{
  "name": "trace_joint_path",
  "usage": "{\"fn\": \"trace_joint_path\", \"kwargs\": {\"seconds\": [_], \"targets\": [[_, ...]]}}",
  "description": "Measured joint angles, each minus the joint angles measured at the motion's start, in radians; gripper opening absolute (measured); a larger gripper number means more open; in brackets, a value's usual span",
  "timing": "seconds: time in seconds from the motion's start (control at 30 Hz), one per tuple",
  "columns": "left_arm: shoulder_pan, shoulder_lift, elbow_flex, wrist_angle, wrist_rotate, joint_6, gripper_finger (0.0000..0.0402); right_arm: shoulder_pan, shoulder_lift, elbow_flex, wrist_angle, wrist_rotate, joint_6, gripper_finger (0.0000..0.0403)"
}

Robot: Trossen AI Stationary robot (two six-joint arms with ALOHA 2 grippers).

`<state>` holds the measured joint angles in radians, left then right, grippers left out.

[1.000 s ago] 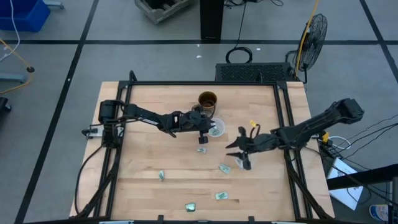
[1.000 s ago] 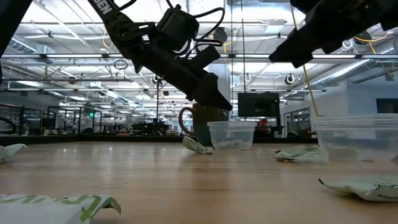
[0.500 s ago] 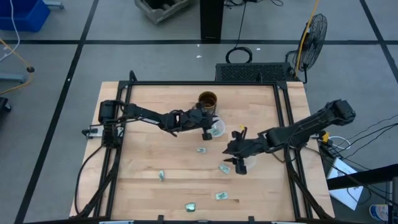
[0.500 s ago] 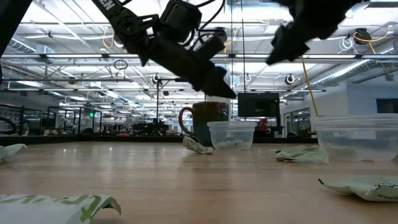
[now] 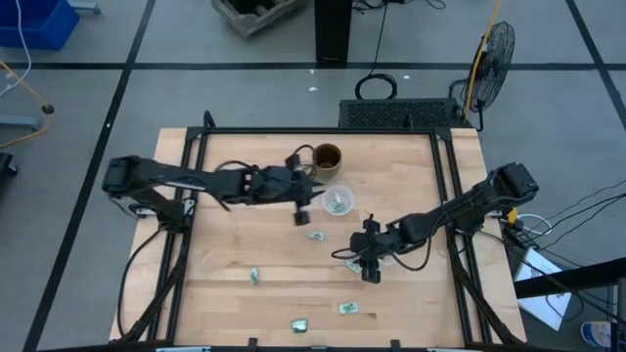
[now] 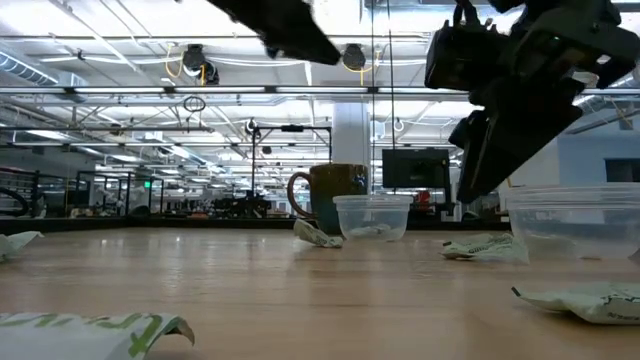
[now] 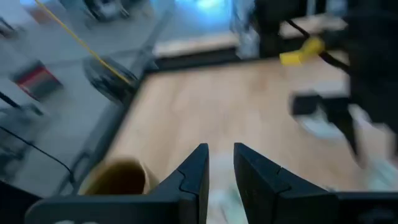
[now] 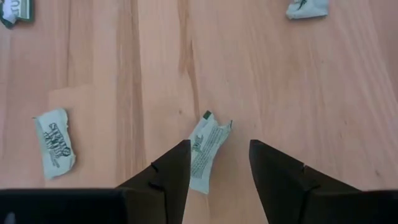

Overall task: Pick and place items into bin
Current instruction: Put the stevia packet into the bottom transparent bin

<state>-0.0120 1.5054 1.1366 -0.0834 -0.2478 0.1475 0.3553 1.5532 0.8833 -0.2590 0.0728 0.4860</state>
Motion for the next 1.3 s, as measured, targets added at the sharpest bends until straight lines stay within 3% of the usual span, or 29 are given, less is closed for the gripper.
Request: {"fn": "trace_joint_path", "kwargs": {"seconds": [0.17, 0.3, 0.47, 0.7, 1.1, 1.3], "targets": [[-0.049, -0.107, -0.001, -0.291, 0.100, -0.040, 0.0081, 0.000, 0.000, 0.000, -0.003, 0.000, 0.007, 0.0155], [-0.101, -0.141, -0.003, -0.426, 0.097, -0.103, 0.0081, -0.015, 0.000, 0.000, -0.001, -0.001, 0.015, 0.0155], [-0.163, -0.135, -0.001, -0.439, 0.021, -0.119, 0.0081, -0.029, 0.014, 0.001, 0.015, -0.035, 0.027, 0.0155], [-0.202, -0.131, -0.001, -0.448, 0.002, -0.101, 0.0081, -0.034, 0.105, 0.020, 0.000, -0.105, -0.011, 0.0155], [-0.202, -0.130, -0.001, -0.476, -0.031, -0.124, 0.0081, -0.035, 0.159, 0.082, -0.097, -0.103, -0.090, 0.0154], [-0.202, -0.130, -0.001, -0.475, -0.035, -0.126, 0.0081, -0.035, 0.159, 0.081, -0.096, -0.100, -0.088, 0.0124]]}}
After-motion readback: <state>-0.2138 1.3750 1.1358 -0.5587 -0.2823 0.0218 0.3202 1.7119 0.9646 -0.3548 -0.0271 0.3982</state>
